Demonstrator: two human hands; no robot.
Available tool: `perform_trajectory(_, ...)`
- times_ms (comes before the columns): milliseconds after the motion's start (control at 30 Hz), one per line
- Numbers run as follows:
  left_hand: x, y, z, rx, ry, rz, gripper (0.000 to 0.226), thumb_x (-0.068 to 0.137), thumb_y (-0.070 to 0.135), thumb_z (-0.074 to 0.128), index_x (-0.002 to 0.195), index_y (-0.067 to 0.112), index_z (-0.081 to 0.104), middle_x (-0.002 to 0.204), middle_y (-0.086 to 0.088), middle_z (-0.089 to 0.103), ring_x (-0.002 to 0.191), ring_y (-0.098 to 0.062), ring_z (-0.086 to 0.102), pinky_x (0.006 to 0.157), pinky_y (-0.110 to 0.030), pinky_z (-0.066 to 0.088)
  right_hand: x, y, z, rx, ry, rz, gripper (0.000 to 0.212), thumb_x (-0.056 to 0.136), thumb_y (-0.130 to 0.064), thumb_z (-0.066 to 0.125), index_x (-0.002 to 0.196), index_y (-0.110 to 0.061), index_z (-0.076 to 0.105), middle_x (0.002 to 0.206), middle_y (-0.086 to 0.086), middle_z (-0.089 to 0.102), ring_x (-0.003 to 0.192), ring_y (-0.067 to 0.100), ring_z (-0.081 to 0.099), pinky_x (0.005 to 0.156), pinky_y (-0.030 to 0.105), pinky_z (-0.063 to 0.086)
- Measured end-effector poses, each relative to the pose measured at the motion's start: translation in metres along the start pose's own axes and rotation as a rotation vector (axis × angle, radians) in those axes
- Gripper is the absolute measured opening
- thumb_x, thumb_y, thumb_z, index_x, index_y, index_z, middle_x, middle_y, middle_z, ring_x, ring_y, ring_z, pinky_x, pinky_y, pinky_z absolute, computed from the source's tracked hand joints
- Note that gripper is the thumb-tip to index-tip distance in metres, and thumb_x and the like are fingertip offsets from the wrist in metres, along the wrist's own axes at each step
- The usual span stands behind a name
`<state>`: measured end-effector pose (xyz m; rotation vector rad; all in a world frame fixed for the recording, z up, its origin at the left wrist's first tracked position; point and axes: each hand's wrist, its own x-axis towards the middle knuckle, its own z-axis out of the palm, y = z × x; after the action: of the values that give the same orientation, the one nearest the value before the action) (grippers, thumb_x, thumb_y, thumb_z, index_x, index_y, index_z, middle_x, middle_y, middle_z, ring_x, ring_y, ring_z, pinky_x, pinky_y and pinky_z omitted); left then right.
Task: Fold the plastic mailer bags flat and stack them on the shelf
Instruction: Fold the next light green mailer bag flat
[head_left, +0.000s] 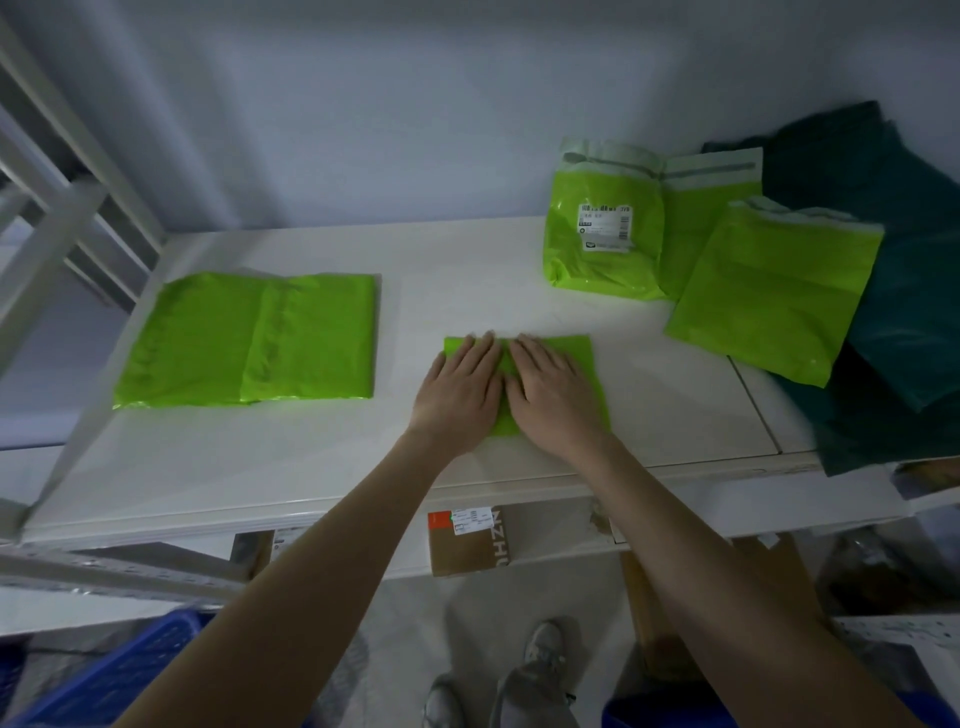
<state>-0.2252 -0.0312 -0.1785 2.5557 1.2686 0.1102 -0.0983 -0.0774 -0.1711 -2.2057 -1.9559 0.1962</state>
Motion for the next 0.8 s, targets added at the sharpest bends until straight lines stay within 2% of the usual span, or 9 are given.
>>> perform_trajectory(67, -0.001, 0.000, 0.002, 0.010, -0.006, -0.008, 0.051, 0.102, 0.031, 0.018, 0.151, 0.022, 0.004, 0.159, 0.007, -0.003, 0.146, -0.015, -0.004, 0.118, -0.040, 0.002, -0.001, 0.001, -0.001, -0.006, 0.013, 0.025, 0.052, 0.098, -0.034, 0.032, 0.146, -0.016, 0.030, 0.155, 0.005, 0.025, 0.143, 0.019, 0.021, 0.114, 0.036, 0.017)
perform_trajectory(167, -0.002, 0.000, 0.003, 0.029, -0.004, -0.014, 0.051, 0.102, 0.031, 0.017, 0.151, 0.022, 0.003, 0.159, 0.007, -0.004, 0.146, -0.018, -0.007, 0.117, -0.045, 0.000, -0.008, 0.003, 0.000, 0.002, 0.048, 0.135, 0.058, 0.095, -0.045, 0.037, 0.147, -0.022, 0.028, 0.156, 0.011, 0.021, 0.144, 0.026, 0.018, 0.115, 0.039, 0.013)
perform_trajectory(367, -0.001, 0.002, 0.006, -0.060, 0.028, -0.030, 0.056, 0.100, 0.035, 0.013, 0.150, 0.014, -0.001, 0.159, 0.001, -0.001, 0.146, -0.017, -0.004, 0.117, -0.040, -0.002, -0.008, 0.008, -0.004, 0.167, 0.057, 0.159, 0.072, 0.092, -0.048, 0.045, 0.150, -0.018, 0.016, 0.155, 0.014, 0.019, 0.144, 0.026, 0.015, 0.116, 0.035, 0.015)
perform_trajectory(433, -0.001, 0.003, 0.005, -0.094, 0.036, -0.031, 0.061, 0.095, 0.037, 0.008, 0.150, 0.011, -0.003, 0.159, -0.002, -0.002, 0.146, -0.017, -0.003, 0.117, -0.039, -0.002, -0.007, 0.010, -0.007, 0.212, 0.014, 0.152, 0.073, 0.092, -0.049, 0.045, 0.151, -0.020, 0.012, 0.157, 0.012, 0.013, 0.145, 0.025, 0.011, 0.116, 0.033, 0.012)
perform_trajectory(533, -0.001, 0.002, 0.002, -0.174, 0.007, -0.016, 0.056, 0.102, 0.029, 0.016, 0.149, 0.010, -0.008, 0.158, -0.006, -0.009, 0.146, -0.016, -0.009, 0.116, -0.037, -0.007, -0.007, 0.013, -0.013, 0.372, -0.044, 0.157, 0.074, 0.091, -0.046, 0.050, 0.150, -0.026, 0.010, 0.159, 0.008, 0.000, 0.146, 0.022, 0.003, 0.116, 0.034, 0.012)
perform_trajectory(600, -0.001, -0.002, -0.004, -0.287, 0.004, -0.002, 0.055, 0.103, 0.025, 0.021, 0.149, 0.011, -0.007, 0.158, -0.006, -0.009, 0.145, -0.016, -0.011, 0.115, -0.034, -0.011, -0.007, 0.018, -0.017, 0.478, -0.026, 0.141, 0.074, 0.089, -0.037, 0.058, 0.149, -0.024, 0.016, 0.159, 0.005, -0.002, 0.146, 0.020, 0.001, 0.115, 0.031, 0.012)
perform_trajectory(700, -0.008, -0.008, -0.012, -0.401, 0.073, -0.017, 0.053, 0.103, 0.024, 0.023, 0.150, 0.014, 0.002, 0.159, -0.002, -0.003, 0.146, -0.014, -0.008, 0.114, -0.030, -0.011, -0.010, 0.026, -0.020, 0.373, 0.119, 0.059, 0.064, 0.085, -0.029, 0.066, 0.141, -0.013, 0.039, 0.155, 0.011, 0.015, 0.144, 0.024, 0.015, 0.115, 0.031, 0.017)
perform_trajectory(767, -0.015, -0.012, -0.015, -0.404, 0.142, -0.015, 0.050, 0.102, 0.025, 0.025, 0.150, 0.015, 0.012, 0.159, 0.000, 0.006, 0.146, -0.013, 0.001, 0.116, -0.032, -0.004, -0.011, 0.025, -0.020, 0.267, 0.208, 0.003, 0.051, 0.085, -0.026, 0.066, 0.130, -0.007, 0.051, 0.149, 0.013, 0.031, 0.138, 0.029, 0.028, 0.113, 0.036, 0.026)
perform_trajectory(800, -0.020, -0.015, -0.017, -0.385, 0.191, -0.001, 0.050, 0.100, 0.025, 0.025, 0.149, 0.014, 0.020, 0.158, -0.001, 0.014, 0.146, -0.015, 0.010, 0.117, -0.034, 0.005, -0.013, 0.021, -0.020, 0.230, 0.249, -0.024, 0.045, 0.086, -0.025, 0.064, 0.125, -0.005, 0.055, 0.145, 0.014, 0.038, 0.134, 0.031, 0.034, 0.111, 0.038, 0.030)
